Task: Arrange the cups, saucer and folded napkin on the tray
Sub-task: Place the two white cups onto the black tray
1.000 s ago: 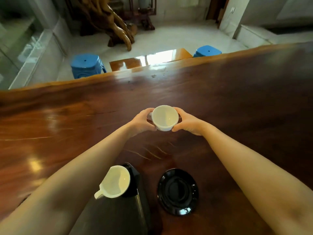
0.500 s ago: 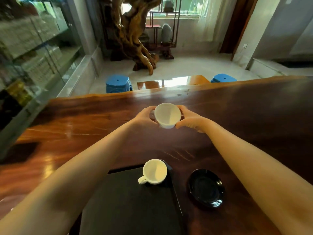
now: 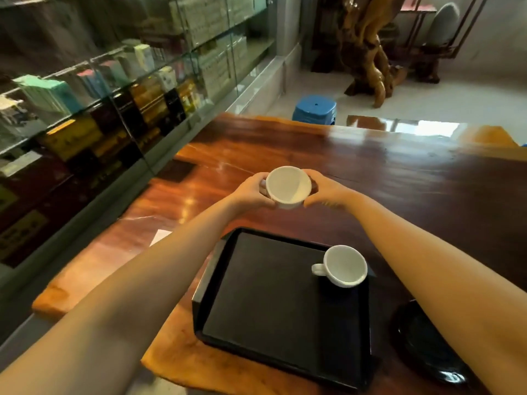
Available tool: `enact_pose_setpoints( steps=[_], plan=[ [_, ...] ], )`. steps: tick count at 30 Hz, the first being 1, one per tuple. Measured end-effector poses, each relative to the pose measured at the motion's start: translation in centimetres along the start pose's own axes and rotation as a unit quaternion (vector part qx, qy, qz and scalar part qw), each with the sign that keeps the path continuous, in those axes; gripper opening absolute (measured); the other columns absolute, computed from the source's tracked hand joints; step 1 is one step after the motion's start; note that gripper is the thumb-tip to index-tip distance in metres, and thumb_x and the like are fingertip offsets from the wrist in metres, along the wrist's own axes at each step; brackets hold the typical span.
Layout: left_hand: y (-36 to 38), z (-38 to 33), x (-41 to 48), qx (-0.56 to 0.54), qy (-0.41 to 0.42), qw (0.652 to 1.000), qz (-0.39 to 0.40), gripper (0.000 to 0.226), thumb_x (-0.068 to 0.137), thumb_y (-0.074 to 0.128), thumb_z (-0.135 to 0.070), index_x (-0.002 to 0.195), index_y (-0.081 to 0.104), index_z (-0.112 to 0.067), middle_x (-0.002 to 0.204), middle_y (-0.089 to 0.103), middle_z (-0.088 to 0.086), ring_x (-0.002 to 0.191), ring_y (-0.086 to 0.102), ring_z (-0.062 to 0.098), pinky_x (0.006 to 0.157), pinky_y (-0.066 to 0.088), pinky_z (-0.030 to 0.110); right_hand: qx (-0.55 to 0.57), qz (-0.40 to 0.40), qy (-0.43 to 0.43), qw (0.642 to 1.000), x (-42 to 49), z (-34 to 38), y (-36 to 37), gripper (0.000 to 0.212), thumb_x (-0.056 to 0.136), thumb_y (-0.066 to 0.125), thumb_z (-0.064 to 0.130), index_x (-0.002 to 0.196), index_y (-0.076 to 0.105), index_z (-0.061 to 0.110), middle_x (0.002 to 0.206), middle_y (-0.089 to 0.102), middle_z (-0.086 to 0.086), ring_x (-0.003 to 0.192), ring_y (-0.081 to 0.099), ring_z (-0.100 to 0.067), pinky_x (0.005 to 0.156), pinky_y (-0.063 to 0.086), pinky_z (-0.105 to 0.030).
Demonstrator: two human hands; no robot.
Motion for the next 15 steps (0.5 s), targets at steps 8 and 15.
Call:
enact_pose_setpoints(
  steps=[8,15],
  plan=[
    [0.5,9.8,-2.0,-0.056,-0.095,0.991,-0.076,0.079,0.062,0.081,-0.005,0.131,0.044,-0.007,0.120,0.050,0.006,0.106,0.049,0.015,0.083,0.044,0.026,0.007,0.066,0.038,0.997,4.0,-3.4,8.0,0.075,0.075,0.064,-0.011,0.138,0.031,0.014,0.131,0.040,-0.004,0.118,0.038,-0.015,0.101,0.032,-0.032],
    [5.2,17.5,-2.3,-0.072,-0.164,0.981,-0.081,0.078,0.062,0.081,-0.002,0.130,0.044,-0.004,0.124,0.054,0.011,0.115,0.055,0.024,0.093,0.051,0.038,0.052,0.081,0.129,0.987,5.1,-9.9,13.0,0.072,0.076,0.055,-0.017,0.137,0.034,0.015,0.141,0.038,-0.009,0.125,0.037,-0.022,0.098,0.035,-0.034]
  ],
)
Point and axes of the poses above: each hand's wrist, its own x-axis towards the middle knuckle, its own y-axis out of the palm, z = x × y, the point moved 6 cm from there along x, towards the middle knuckle
